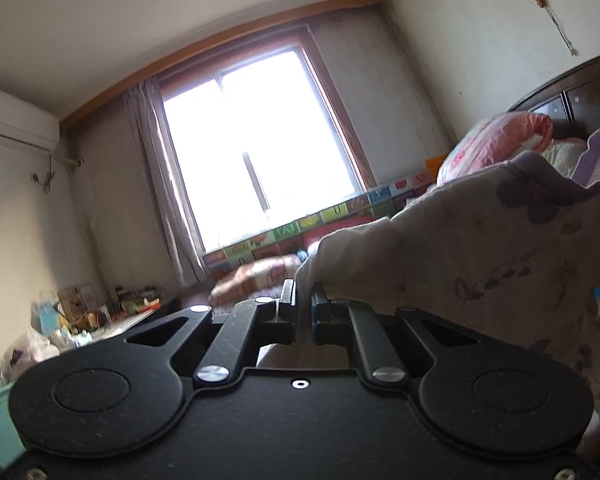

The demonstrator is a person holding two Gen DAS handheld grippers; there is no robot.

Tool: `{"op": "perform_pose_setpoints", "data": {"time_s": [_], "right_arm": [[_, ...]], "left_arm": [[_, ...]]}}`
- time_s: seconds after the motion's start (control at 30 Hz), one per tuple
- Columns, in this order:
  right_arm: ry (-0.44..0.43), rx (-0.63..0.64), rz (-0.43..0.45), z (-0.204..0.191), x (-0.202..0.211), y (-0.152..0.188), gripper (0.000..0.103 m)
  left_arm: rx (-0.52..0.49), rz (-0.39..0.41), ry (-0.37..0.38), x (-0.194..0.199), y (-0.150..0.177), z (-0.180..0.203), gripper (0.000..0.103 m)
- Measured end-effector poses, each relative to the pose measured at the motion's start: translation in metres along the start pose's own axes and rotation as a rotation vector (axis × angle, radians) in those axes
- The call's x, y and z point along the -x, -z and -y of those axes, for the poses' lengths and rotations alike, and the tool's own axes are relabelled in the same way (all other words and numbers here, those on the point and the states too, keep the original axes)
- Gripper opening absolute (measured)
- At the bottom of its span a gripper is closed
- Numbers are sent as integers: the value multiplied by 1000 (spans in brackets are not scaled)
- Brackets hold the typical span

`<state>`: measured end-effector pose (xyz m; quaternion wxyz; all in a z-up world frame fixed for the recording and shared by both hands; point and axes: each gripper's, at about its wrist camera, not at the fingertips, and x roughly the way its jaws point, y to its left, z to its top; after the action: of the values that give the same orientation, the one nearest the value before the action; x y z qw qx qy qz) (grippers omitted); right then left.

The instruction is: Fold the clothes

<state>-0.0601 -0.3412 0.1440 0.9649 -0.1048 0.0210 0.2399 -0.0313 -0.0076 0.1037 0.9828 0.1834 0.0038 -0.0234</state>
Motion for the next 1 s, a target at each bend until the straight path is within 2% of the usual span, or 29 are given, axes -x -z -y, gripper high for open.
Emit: {"op": "perform_pose_setpoints", "data": {"time_s": [0.1, 0.33, 0.5, 0.7, 1.0], "right_arm": [[-67, -14, -71, -3, -9, 7, 11], [-110, -44, -225, 14, -72, 31, 11], [-99, -21, -344, 32, -152, 44, 11], [-89, -19, -498, 52, -246, 77, 11], [-98, -30, -630, 64, -340, 131, 11]], "left_arm": [[1, -48, 7, -26, 14, 0, 5], [2, -161, 23, -87, 46, 0, 5], [17, -241, 31, -133, 70, 2, 5], [63, -336, 32, -195, 105, 7, 5], [151, -468, 32, -281, 150, 13, 5]]}}
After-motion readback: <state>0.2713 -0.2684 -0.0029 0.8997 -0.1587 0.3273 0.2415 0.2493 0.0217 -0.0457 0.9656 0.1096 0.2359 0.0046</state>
